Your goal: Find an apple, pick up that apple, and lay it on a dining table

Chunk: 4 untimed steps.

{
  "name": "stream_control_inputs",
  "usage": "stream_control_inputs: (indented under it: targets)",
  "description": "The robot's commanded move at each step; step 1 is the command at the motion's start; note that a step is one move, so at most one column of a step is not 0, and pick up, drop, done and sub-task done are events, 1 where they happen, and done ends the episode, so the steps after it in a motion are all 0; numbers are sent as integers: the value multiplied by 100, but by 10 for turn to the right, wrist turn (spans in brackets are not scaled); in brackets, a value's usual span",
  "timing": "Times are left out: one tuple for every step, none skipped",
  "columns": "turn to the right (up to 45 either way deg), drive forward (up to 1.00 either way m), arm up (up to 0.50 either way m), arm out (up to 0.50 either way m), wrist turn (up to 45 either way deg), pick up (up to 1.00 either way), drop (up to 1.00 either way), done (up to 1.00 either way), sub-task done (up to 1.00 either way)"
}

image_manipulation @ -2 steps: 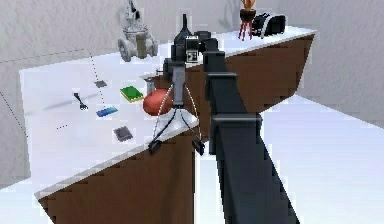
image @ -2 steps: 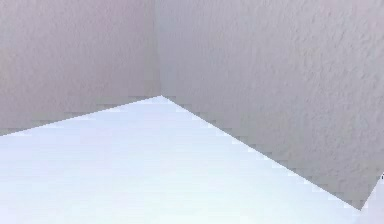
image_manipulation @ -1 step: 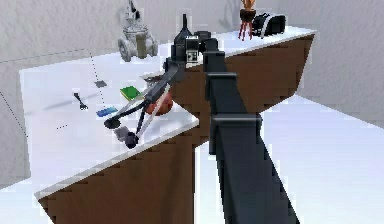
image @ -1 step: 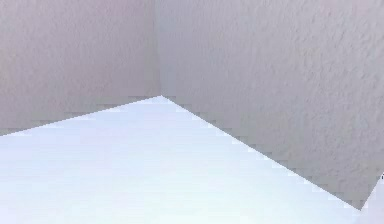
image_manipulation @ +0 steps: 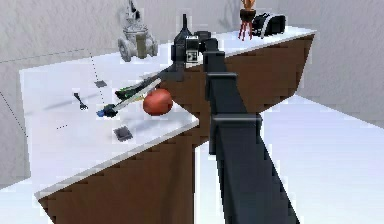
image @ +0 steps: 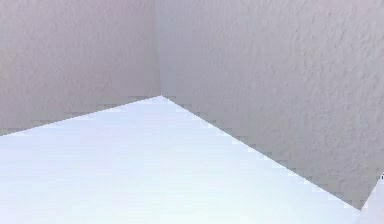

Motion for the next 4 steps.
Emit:
stream_control_inputs:
  targets:
    - [0, 0, 0, 0, 450, 0, 0, 0, 0]
    - [0, 0, 0, 0, 90, 0, 0, 0, 0]
    - [0, 0, -10, 0, 0, 0, 0, 0, 0]
    - [0, 0, 0, 0, 0, 100, 0, 0, 0]
